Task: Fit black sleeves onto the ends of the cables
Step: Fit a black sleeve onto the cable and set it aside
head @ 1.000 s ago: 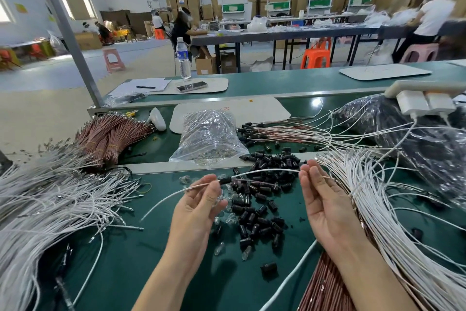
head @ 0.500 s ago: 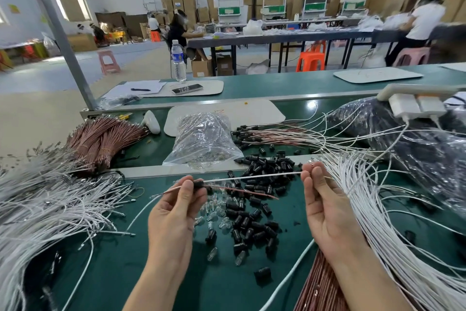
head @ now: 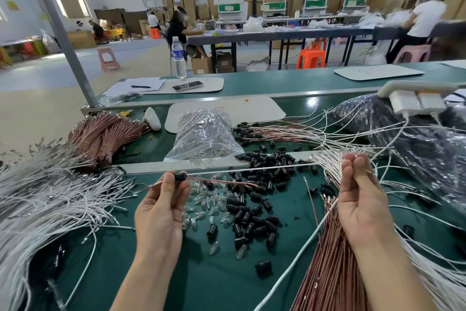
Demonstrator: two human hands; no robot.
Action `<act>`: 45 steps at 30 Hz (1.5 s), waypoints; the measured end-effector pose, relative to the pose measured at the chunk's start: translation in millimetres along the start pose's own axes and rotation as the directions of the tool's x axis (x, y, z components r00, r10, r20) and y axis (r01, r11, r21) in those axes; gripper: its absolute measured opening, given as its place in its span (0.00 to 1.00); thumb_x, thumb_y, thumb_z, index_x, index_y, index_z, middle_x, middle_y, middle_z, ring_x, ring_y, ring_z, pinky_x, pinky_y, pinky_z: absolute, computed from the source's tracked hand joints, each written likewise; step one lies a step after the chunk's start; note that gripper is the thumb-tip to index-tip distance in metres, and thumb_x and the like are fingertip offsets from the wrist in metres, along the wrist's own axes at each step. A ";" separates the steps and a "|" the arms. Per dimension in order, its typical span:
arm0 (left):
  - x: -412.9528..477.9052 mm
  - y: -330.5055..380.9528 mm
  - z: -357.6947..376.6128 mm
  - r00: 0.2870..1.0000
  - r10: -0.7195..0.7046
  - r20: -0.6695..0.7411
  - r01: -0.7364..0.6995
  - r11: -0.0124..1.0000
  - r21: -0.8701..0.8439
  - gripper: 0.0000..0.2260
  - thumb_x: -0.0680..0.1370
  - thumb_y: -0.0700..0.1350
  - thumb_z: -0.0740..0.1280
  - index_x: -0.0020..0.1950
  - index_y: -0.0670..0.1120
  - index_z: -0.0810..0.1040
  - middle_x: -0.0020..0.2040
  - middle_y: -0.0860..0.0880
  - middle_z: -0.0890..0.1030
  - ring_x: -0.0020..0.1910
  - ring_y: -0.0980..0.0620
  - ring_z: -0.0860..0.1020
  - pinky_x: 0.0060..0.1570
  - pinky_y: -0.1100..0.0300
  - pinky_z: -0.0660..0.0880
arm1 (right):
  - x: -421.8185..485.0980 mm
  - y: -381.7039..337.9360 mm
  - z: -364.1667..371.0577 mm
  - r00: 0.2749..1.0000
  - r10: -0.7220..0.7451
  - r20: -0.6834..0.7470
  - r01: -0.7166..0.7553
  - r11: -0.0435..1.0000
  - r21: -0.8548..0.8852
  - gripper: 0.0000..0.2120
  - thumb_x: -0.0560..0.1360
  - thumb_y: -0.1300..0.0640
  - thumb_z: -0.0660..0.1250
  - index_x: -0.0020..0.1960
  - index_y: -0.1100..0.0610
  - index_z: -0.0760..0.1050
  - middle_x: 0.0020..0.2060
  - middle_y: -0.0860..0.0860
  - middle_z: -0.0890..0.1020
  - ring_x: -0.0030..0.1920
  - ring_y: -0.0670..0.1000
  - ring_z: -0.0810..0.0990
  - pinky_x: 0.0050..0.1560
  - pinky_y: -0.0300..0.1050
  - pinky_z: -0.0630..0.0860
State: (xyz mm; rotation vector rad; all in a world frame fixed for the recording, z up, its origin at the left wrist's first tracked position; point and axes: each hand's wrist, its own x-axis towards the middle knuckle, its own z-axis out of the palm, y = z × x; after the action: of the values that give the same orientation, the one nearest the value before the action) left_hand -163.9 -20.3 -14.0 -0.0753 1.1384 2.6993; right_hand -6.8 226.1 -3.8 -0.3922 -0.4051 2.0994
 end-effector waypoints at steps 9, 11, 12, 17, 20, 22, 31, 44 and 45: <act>-20.7 -21.5 16.1 0.976 -0.202 0.085 0.214 0.963 -0.166 0.08 0.72 0.41 0.71 0.48 0.38 0.82 0.45 0.41 0.86 0.42 0.50 0.87 0.37 0.64 0.82 | -50.2 58.8 6.3 0.881 0.404 0.246 -0.242 0.832 -0.500 0.33 0.69 0.42 0.74 0.66 0.62 0.73 0.60 0.56 0.84 0.62 0.54 0.83 0.58 0.42 0.80; -28.4 -30.4 17.6 0.958 -0.241 0.156 0.256 0.963 -0.084 0.09 0.71 0.41 0.71 0.47 0.38 0.84 0.48 0.39 0.86 0.45 0.48 0.87 0.39 0.62 0.83 | -62.9 78.7 11.8 0.831 0.459 0.314 -0.182 0.758 -0.626 0.33 0.67 0.44 0.75 0.68 0.57 0.75 0.60 0.52 0.85 0.60 0.53 0.84 0.55 0.40 0.81; -33.1 -35.9 18.3 0.945 -0.253 0.206 0.261 0.965 -0.011 0.08 0.72 0.41 0.71 0.47 0.39 0.85 0.49 0.38 0.86 0.46 0.47 0.87 0.40 0.60 0.83 | -67.2 85.2 13.5 0.815 0.457 0.356 -0.117 0.732 -0.672 0.29 0.69 0.47 0.75 0.68 0.55 0.76 0.59 0.51 0.85 0.60 0.52 0.84 0.55 0.40 0.80; -42.4 -48.8 19.7 0.927 -0.207 0.314 0.102 0.942 0.321 0.11 0.70 0.46 0.74 0.50 0.44 0.87 0.46 0.40 0.86 0.41 0.50 0.84 0.40 0.61 0.81 | -65.0 88.6 12.6 0.884 0.275 0.378 0.090 0.693 -0.715 0.11 0.72 0.53 0.70 0.53 0.47 0.86 0.48 0.53 0.88 0.49 0.51 0.87 0.47 0.38 0.81; -37.8 -43.6 13.4 0.929 -0.179 0.325 0.015 0.894 0.447 0.10 0.70 0.49 0.74 0.49 0.48 0.87 0.41 0.43 0.85 0.38 0.52 0.82 0.39 0.61 0.81 | -60.2 80.4 11.4 0.896 0.258 0.361 0.105 0.667 -0.738 0.11 0.72 0.51 0.70 0.53 0.43 0.86 0.47 0.50 0.88 0.48 0.47 0.87 0.45 0.37 0.81; -36.3 -39.3 11.2 0.918 -0.191 0.347 -0.007 0.868 0.497 0.09 0.71 0.50 0.74 0.47 0.48 0.87 0.38 0.44 0.84 0.37 0.51 0.82 0.39 0.61 0.80 | -58.7 76.4 11.2 0.892 0.275 0.358 0.102 0.650 -0.753 0.12 0.72 0.50 0.70 0.54 0.43 0.86 0.47 0.50 0.88 0.47 0.45 0.86 0.45 0.37 0.81; -45.2 -45.4 13.6 0.906 -0.190 0.378 -0.037 0.854 0.518 0.05 0.79 0.41 0.70 0.50 0.41 0.84 0.41 0.41 0.85 0.37 0.49 0.82 0.37 0.61 0.80 | -63.5 84.6 7.5 0.835 0.433 0.339 -0.092 0.718 -0.690 0.13 0.74 0.52 0.69 0.56 0.51 0.85 0.45 0.57 0.87 0.48 0.54 0.85 0.45 0.42 0.81; -43.7 -44.4 13.1 0.903 -0.183 0.388 -0.081 0.816 0.573 0.05 0.81 0.41 0.68 0.49 0.41 0.82 0.40 0.44 0.85 0.36 0.51 0.83 0.38 0.61 0.80 | -60.5 84.8 5.3 0.805 0.484 0.344 -0.129 0.708 -0.694 0.14 0.75 0.54 0.68 0.58 0.54 0.85 0.49 0.60 0.87 0.51 0.56 0.86 0.47 0.43 0.82; -42.8 -43.8 12.9 0.903 -0.183 0.388 -0.082 0.815 0.574 0.05 0.81 0.41 0.68 0.49 0.41 0.82 0.39 0.44 0.85 0.36 0.50 0.83 0.39 0.60 0.81 | -60.1 84.4 5.6 0.806 0.477 0.350 -0.117 0.708 -0.696 0.14 0.75 0.54 0.68 0.57 0.53 0.85 0.47 0.58 0.87 0.49 0.55 0.86 0.47 0.42 0.81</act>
State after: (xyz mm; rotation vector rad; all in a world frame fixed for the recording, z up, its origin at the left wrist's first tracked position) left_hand -112.3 11.3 -30.1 0.5485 1.6978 2.0383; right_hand -40.9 131.2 -27.9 -0.2975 -1.5188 2.3309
